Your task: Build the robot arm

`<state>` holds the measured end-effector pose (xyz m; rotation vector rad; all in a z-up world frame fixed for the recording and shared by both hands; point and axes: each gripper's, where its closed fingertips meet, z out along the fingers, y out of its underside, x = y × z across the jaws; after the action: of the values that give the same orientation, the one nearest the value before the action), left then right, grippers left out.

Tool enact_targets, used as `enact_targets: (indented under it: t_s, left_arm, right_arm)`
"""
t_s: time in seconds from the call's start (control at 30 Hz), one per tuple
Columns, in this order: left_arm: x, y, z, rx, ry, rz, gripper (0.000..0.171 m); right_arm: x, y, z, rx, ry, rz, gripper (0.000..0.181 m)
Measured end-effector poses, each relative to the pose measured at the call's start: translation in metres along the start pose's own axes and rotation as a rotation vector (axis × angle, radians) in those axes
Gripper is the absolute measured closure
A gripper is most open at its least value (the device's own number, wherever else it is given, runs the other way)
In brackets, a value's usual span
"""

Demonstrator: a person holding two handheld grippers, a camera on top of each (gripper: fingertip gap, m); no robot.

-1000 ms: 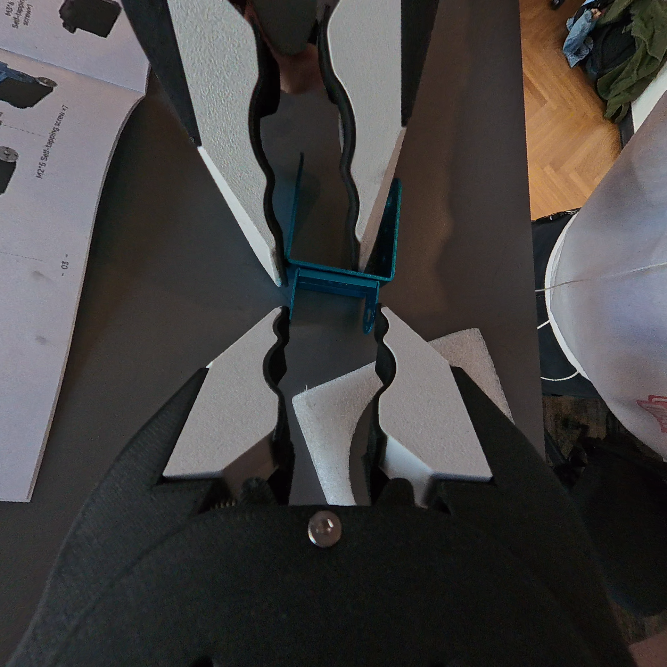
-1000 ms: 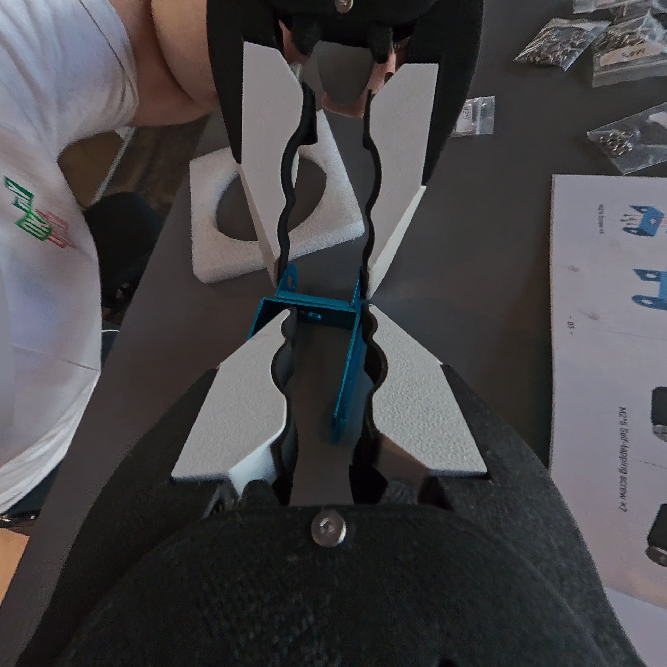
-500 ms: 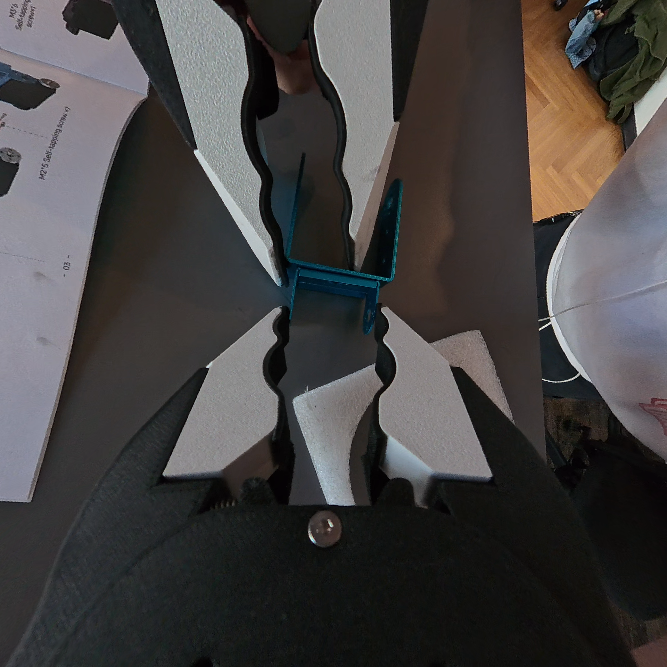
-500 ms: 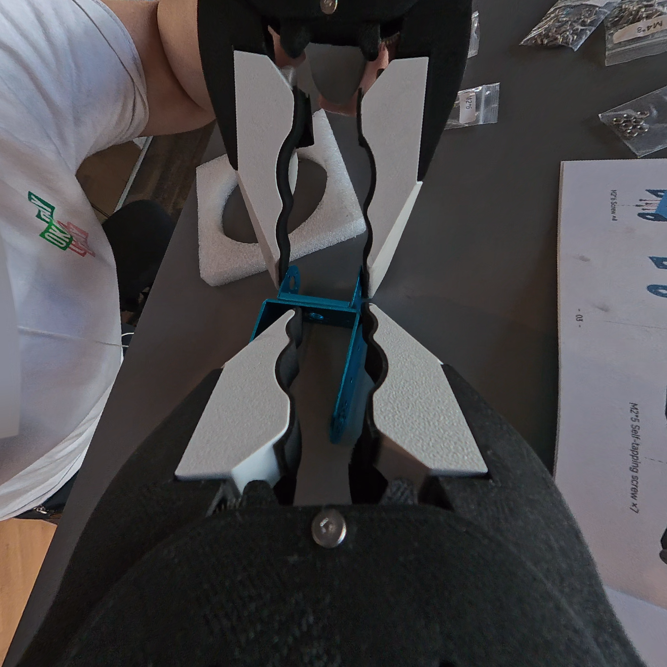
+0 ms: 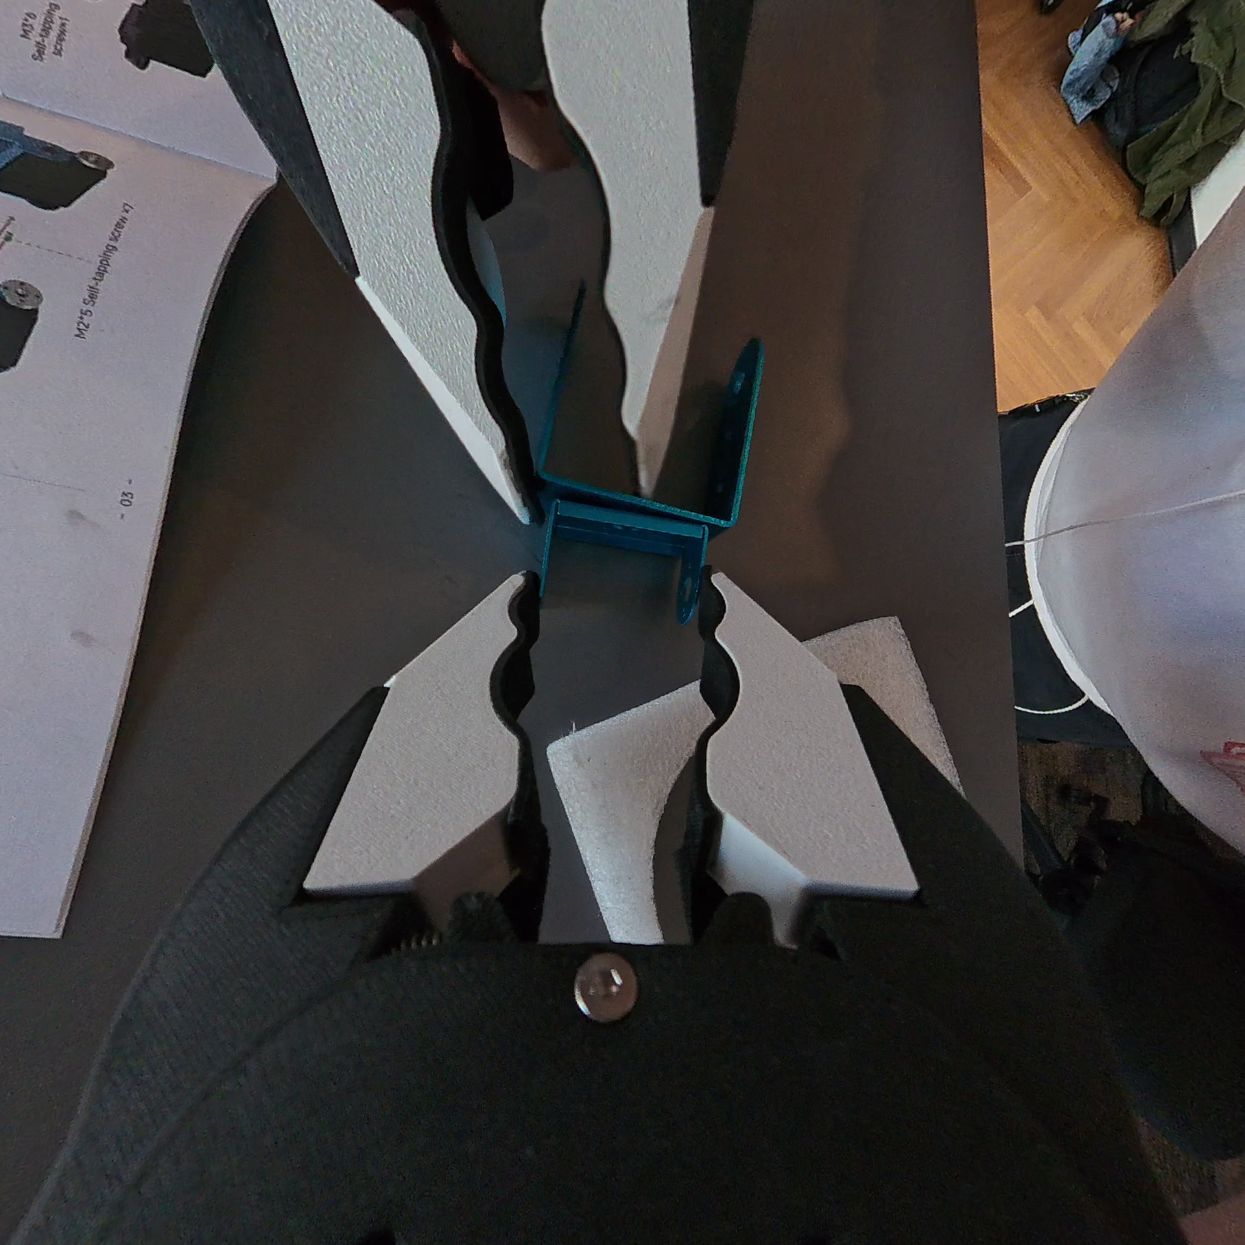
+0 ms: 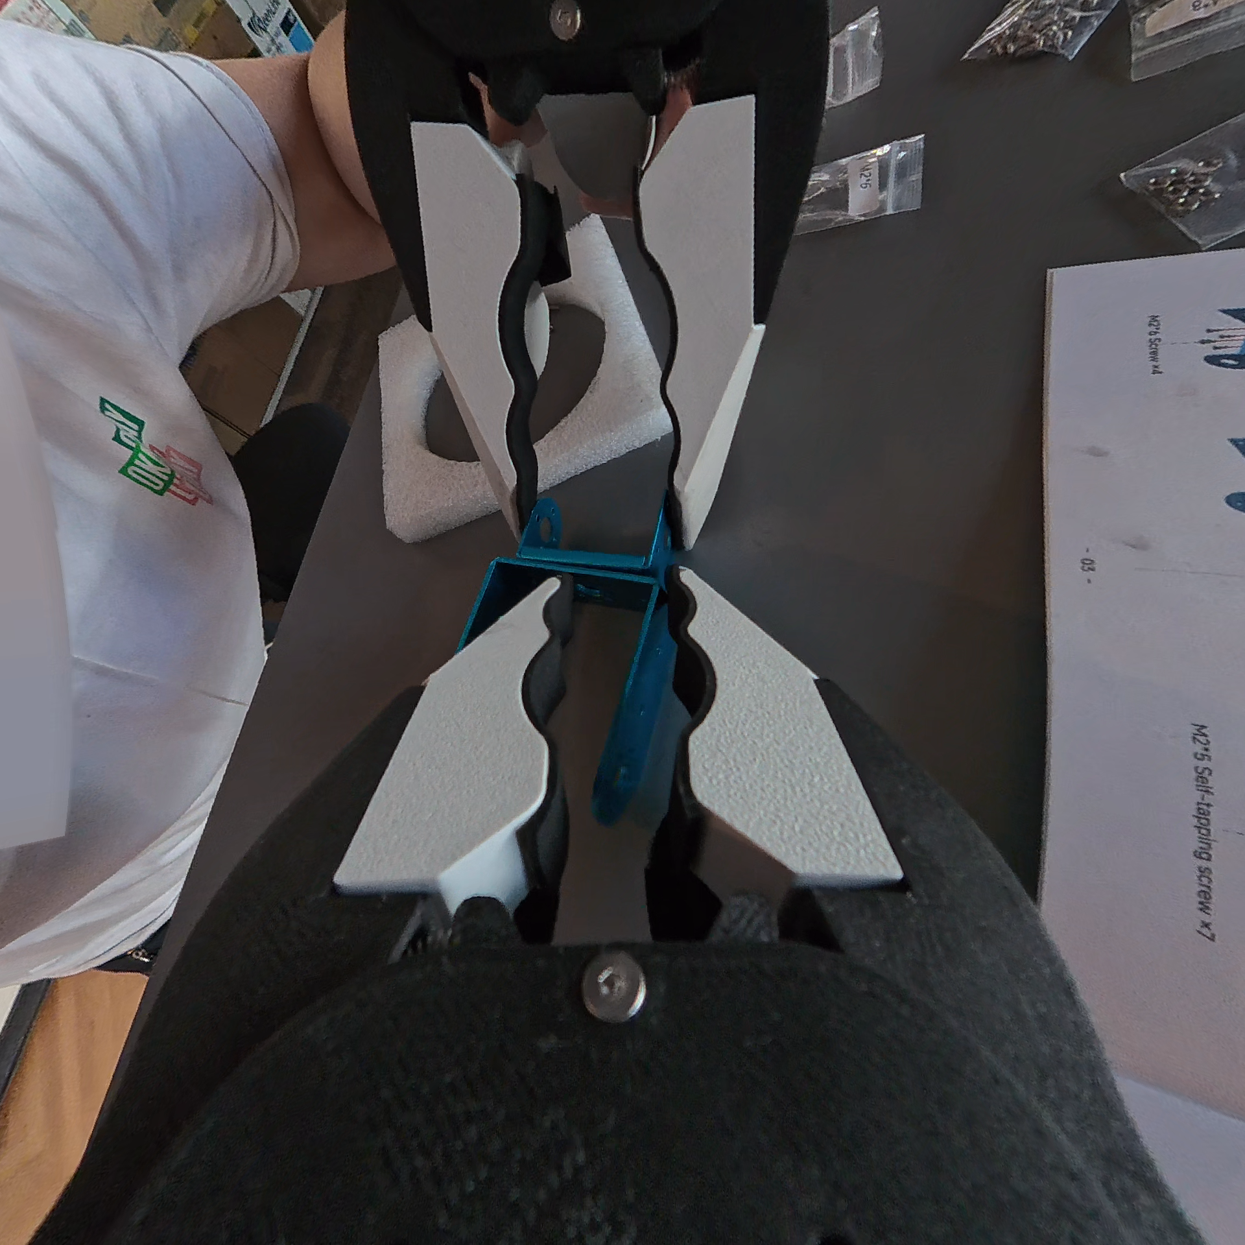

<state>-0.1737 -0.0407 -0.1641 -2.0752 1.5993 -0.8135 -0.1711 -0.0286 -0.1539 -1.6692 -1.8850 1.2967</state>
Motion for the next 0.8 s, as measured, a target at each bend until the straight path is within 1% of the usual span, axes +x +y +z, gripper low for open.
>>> enact_targets:
  t_s: [0.03,0.23,0.33,0.47,0.57,0.73,0.8]
  left_arm:
    - [0.0001,0.0000,0.0001,0.001,0.001,0.000,0.125]
    - [-0.0002,-0.0009,0.0005,0.008,0.003,-0.005,0.125]
    - [-0.0001,-0.0014,0.0008,0.010,0.005,-0.008,0.125]
    - [-0.0002,-0.0019,0.0013,0.012,0.002,-0.005,0.125]
    - [-0.0001,-0.0023,0.0015,0.016,0.007,-0.009,0.125]
    - [0.0008,-0.0031,0.0020,0.018,0.013,-0.014,0.125]
    - [0.0027,-0.0033,0.0025,0.017,0.024,-0.016,0.125]
  right_arm:
    - [0.0009,0.0005,-0.0003,-0.001,0.003,0.000,0.157]
    - [0.0012,0.0007,-0.0013,0.006,-0.006,0.006,0.157]
    - [-0.0031,-0.0005,-0.0023,0.018,-0.038,0.009,0.148]
    - [-0.0013,0.0004,0.0010,-0.002,0.023,-0.055,0.146]
    - [-0.0007,0.0000,0.0009,-0.014,0.047,-0.070,0.148]
    - [-0.0018,-0.0004,-0.0006,-0.010,0.022,-0.037,0.151]
    - [-0.0014,0.0005,-0.0020,-0.007,0.010,-0.027,0.159]
